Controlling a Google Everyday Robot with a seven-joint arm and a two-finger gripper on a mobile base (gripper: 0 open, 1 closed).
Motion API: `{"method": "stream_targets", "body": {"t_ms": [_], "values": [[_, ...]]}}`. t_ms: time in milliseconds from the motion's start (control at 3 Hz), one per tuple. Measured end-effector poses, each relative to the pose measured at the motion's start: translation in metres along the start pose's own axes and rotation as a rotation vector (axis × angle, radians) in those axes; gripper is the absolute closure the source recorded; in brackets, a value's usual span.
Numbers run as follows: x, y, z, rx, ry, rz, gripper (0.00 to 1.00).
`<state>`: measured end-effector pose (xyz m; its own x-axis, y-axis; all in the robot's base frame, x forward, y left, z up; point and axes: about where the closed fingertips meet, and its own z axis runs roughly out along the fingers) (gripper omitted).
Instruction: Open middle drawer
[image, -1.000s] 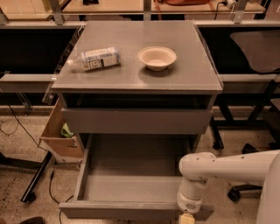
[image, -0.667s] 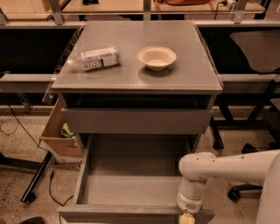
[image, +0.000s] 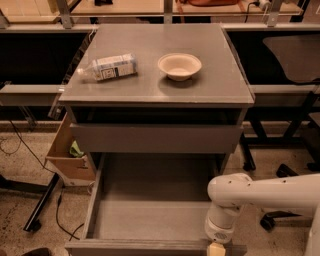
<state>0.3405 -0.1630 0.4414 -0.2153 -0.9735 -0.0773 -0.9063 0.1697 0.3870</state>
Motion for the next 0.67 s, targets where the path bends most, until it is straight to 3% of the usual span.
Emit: {"method": "stream_targets", "body": {"t_ms": [333,667], "values": [[0.0028,-0.0013,-0.0129,0.052,-0.025,0.029,0.0],[0.0028,-0.0013,-0.0129,0.052,-0.025,0.029,0.0]]}}
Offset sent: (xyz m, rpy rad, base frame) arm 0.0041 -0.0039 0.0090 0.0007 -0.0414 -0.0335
